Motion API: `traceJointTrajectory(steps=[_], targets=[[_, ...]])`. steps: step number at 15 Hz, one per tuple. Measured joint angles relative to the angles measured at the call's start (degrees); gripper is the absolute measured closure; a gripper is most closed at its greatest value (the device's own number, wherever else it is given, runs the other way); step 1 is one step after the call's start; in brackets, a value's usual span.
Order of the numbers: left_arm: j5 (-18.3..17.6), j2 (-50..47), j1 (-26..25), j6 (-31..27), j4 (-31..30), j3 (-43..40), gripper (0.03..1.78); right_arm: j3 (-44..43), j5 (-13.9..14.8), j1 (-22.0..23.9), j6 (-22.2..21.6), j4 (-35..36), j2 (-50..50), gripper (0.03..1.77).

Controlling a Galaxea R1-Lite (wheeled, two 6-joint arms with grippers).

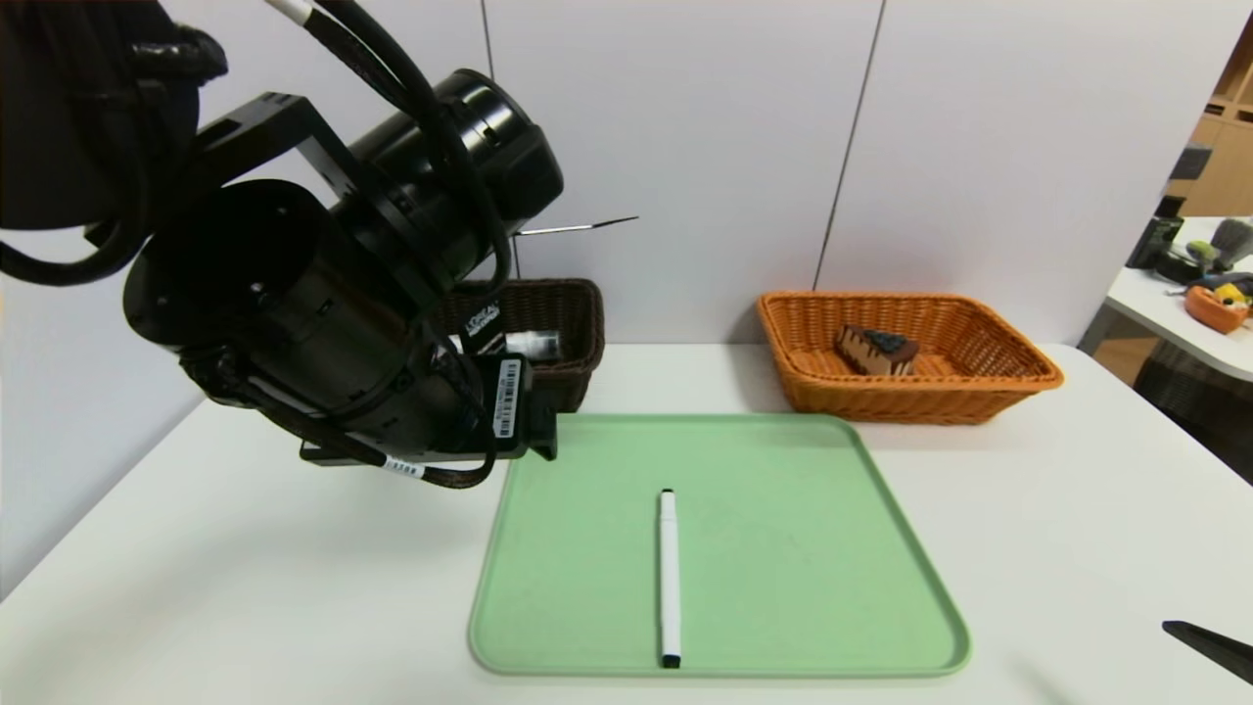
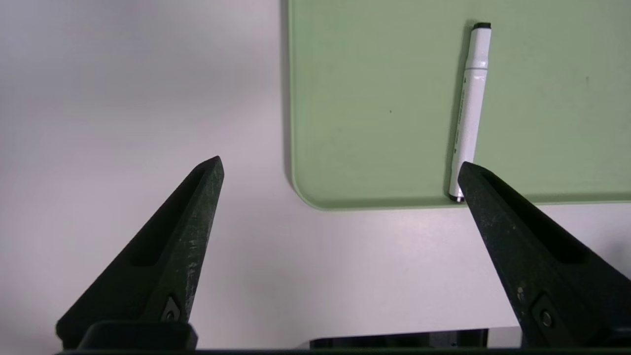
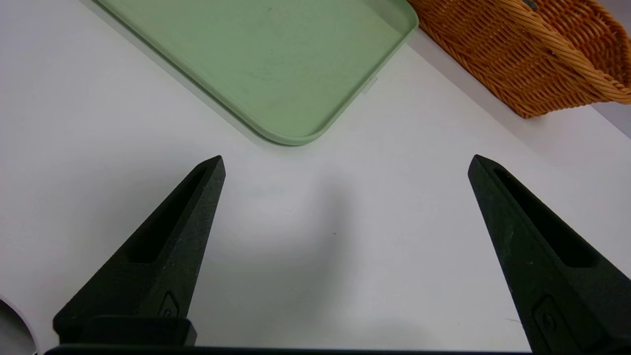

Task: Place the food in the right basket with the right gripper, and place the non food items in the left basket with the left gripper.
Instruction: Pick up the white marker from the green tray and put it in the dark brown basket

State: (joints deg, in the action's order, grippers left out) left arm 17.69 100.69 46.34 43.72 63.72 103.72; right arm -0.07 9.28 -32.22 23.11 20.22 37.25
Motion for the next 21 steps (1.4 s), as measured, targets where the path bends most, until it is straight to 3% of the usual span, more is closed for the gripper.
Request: traceJointTrajectory(steps=[6,14,21], targets=[[-2.8,3.94,5.84,5.92,3.58,8.11,0.12,0.0,0.0,0.0,0.21,-0.09,-0.07,0.1],[-4.96,10.02,12.79,5.51,1.57,9.46,0.12,0.0,0.0,0.0,0.34,0.11,-0.16,0.1],[-8.63,14.76,13.51,1.01,0.39,9.46,0.12,0.0,0.01,0.0,0.3,0.17,-0.79,0.1]])
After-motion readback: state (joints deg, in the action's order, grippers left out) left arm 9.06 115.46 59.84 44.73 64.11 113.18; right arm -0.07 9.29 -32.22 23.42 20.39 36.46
